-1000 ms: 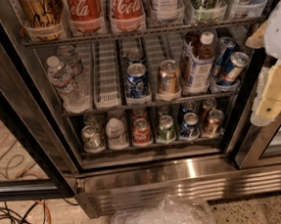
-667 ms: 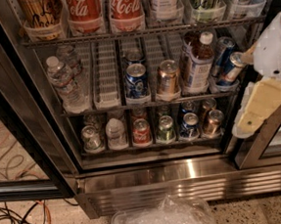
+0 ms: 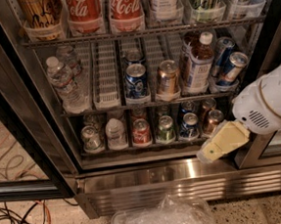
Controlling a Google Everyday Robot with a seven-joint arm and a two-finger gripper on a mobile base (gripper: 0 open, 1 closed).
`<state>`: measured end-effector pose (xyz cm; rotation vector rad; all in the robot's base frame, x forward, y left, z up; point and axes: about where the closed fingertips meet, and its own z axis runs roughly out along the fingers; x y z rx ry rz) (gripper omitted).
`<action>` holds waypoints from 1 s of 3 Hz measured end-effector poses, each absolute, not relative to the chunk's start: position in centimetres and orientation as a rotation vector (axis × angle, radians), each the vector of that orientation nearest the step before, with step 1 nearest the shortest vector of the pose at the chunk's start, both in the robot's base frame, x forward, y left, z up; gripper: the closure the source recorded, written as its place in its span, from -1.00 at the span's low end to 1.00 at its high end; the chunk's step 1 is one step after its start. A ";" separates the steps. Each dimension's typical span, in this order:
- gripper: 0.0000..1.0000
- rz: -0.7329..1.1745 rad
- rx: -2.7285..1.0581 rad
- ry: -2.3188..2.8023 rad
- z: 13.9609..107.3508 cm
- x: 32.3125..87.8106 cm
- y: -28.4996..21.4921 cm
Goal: Pick redbull can from middle shelf of fridge
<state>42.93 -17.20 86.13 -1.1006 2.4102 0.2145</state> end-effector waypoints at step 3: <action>-1.00 0.197 -0.992 2.335 85.7 44.5 -17.3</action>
Offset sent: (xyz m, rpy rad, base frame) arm 0.0117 0.0010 0.0018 0.0132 -0.0478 -0.0264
